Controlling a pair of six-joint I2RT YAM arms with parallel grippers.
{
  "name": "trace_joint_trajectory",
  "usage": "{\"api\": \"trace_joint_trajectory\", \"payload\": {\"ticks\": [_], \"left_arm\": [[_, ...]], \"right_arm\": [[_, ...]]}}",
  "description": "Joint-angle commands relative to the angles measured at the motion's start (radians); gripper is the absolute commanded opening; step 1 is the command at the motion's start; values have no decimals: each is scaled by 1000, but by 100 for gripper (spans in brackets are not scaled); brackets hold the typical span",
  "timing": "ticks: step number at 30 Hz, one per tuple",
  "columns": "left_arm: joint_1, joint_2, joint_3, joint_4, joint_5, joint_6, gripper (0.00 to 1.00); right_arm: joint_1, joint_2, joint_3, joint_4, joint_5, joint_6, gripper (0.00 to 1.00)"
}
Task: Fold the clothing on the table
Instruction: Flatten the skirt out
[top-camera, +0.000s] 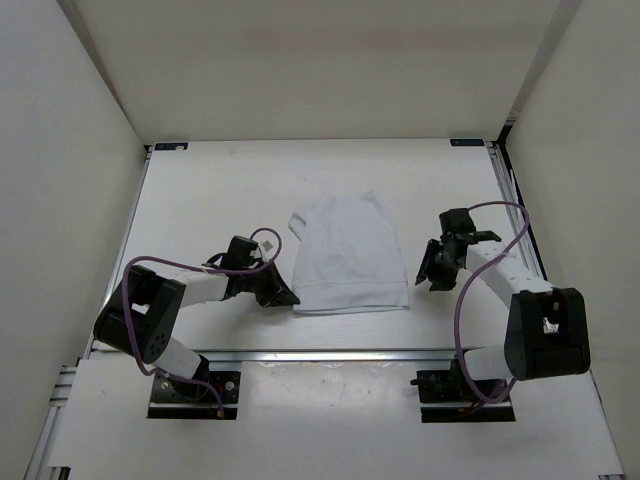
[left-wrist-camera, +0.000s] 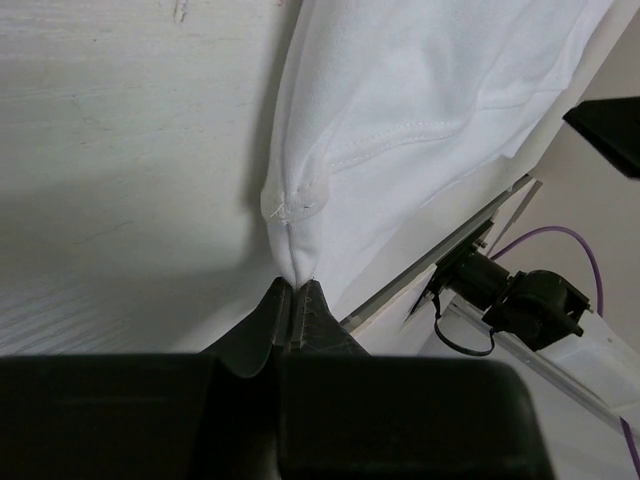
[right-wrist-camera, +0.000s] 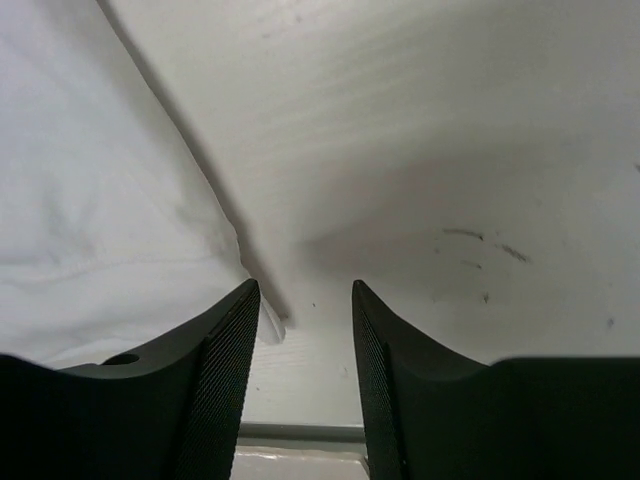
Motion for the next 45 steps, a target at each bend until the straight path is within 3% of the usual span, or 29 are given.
{"api": "trace_joint_trajectory", "payload": {"ticks": [1, 10, 13, 16, 18, 21, 27, 30, 33, 37, 43, 45], "left_arm": [[11, -10, -2, -24, 1, 32, 0], [23, -27, -20, -31, -5, 25, 0], [29, -26, -22, -18, -8, 24, 0], [32, -27, -25, -20, -8, 21, 0], [40, -30, -27, -9, -10, 19, 0], [31, -29, -37, -8, -15, 15, 0], [44, -39, -43, -28, -24, 25, 0], [63, -52, -48, -41, -31, 36, 0], [72, -68, -43, -47, -22, 41, 0], [41, -85, 76, -84, 7, 77, 0], [83, 14, 514, -214, -10, 218, 0], [106, 65, 727, -268, -24, 248, 0]], "right_arm": [[-26, 40, -23, 139, -105, -11, 47], [45, 105, -43, 202, -256, 44, 40], [62, 79, -105, 188, -277, 59, 33], [72, 33, -177, 163, -323, 76, 17], [76, -9, -219, 148, -332, 82, 0], [56, -82, -280, 114, -287, 84, 0], [-118, -107, -258, 44, -149, -25, 0], [-105, -82, -186, 7, -60, -25, 0], [-54, -67, -123, 8, -108, -14, 0], [58, -88, 17, 30, -127, -4, 0], [53, 61, 426, -35, -107, -106, 0], [53, 100, 604, -53, -55, -155, 0]]}}
